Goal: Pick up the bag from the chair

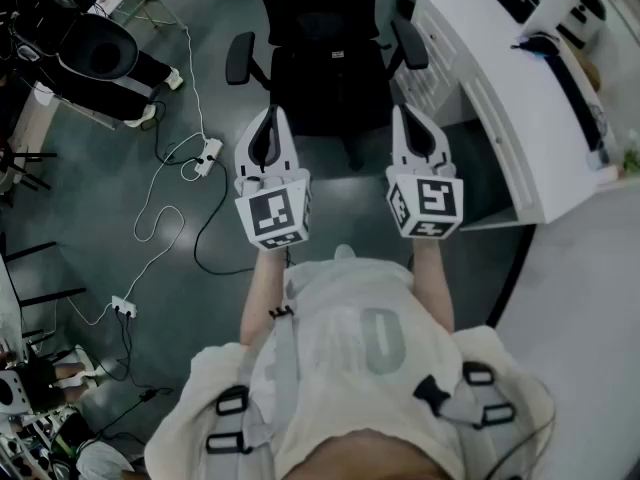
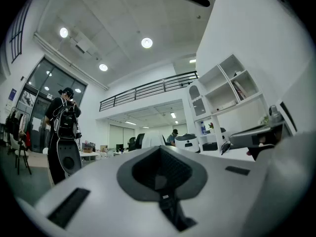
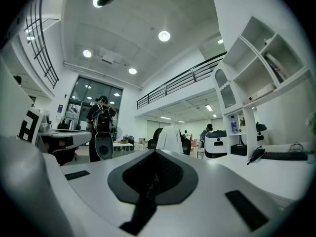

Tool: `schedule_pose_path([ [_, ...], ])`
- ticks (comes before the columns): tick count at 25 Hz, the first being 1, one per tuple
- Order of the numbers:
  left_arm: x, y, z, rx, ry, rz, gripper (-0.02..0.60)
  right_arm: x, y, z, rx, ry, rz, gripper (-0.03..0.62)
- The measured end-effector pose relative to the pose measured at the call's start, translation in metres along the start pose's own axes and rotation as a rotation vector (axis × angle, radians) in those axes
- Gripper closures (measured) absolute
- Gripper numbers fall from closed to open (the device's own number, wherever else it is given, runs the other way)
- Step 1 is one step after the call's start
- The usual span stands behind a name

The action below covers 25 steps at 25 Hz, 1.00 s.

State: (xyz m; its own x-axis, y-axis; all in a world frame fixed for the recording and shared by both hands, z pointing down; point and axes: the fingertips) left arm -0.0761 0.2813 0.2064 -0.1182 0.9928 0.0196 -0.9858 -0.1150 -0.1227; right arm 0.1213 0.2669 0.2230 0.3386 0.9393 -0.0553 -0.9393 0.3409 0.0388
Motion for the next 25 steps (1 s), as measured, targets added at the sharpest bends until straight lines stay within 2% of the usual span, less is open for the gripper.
schedule_pose_path([
  [9, -0.005, 0.006, 0.003, 0.018, 0.012, -0.012, 0.575, -0.006, -0.002, 0.005, -0.016, 0.024, -0.022, 0.589],
  [13, -0.001, 0.003, 0.002, 0.061, 0.015, -0.003, 0.575, -0.005, -0.004, 0.006, -0.070, 0.027, -0.045, 0.589],
  [19, 0.003, 0.011, 0.012, 0.075, 0.018, -0.011, 0.575, -0.011, -0.001, 0.012, -0.119, 0.030, -0.059, 0.588],
  [22, -0.006, 0.014, 0.013, 0.093, 0.017, 0.007, 0.575, -0.019, 0.000, 0.013, -0.118, 0.036, -0.064, 0.588],
  [25, -0.023, 0.012, 0.011, 0.075, 0.002, 0.037, 0.575, -0.034, -0.001, 0.010, -0.096, 0.031, -0.065, 0.588],
])
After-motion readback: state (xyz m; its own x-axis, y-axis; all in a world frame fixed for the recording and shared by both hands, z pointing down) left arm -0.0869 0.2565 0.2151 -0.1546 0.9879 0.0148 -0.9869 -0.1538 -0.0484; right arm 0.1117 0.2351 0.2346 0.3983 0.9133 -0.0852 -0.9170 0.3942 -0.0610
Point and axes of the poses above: the fingertips, and each gripper's own axes: x backward along the fingers, y to its left, z out of its underside, and after that the axes turned 4 degrees about y, right-handed
